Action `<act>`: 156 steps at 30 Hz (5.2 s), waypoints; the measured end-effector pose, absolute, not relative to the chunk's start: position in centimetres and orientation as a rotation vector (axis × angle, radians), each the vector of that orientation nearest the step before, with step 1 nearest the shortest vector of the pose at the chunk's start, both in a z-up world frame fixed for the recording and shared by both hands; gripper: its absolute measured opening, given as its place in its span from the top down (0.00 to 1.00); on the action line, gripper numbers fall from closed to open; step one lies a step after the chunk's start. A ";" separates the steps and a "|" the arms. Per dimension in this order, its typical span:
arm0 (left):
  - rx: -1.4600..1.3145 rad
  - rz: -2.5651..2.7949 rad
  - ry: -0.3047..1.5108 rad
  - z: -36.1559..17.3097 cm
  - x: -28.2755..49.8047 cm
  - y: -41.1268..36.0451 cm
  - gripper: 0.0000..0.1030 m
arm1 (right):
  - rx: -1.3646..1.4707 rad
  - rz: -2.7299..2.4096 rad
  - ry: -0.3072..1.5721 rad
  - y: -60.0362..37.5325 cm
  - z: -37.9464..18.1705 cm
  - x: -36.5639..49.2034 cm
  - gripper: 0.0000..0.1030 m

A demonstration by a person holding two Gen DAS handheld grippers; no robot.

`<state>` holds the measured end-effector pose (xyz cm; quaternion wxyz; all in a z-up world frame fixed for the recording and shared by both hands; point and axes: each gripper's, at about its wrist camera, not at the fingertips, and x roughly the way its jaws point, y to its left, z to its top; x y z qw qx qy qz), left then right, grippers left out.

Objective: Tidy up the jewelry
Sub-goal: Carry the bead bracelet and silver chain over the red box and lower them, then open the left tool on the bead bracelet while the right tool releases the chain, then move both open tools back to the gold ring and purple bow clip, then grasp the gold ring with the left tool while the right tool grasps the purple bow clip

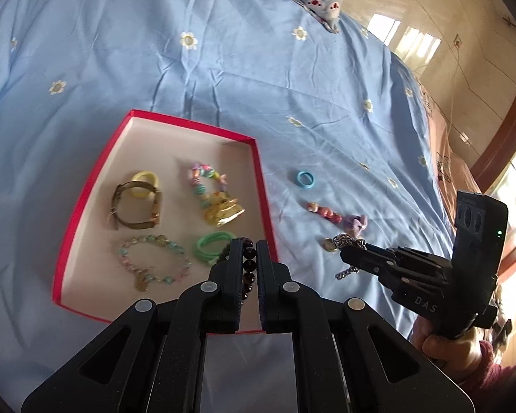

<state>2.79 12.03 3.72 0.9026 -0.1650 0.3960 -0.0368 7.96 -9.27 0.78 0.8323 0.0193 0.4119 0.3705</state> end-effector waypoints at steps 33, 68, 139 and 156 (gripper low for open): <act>-0.459 0.122 0.921 -3.7 1.4 20.5 0.94 | -0.124 0.909 1.001 1.7 -4.5 7.8 0.88; -0.369 0.130 0.893 -0.8 1.0 16.6 0.62 | 0.054 0.825 0.923 -5.8 -1.1 7.7 0.64; -0.084 -0.267 1.014 -4.9 13.8 -3.5 0.79 | 0.184 0.489 0.967 -20.3 -5.3 16.8 0.99; -0.159 -0.258 0.988 -3.3 11.5 -1.7 0.79 | 0.230 0.460 0.970 -19.3 -5.3 17.3 0.50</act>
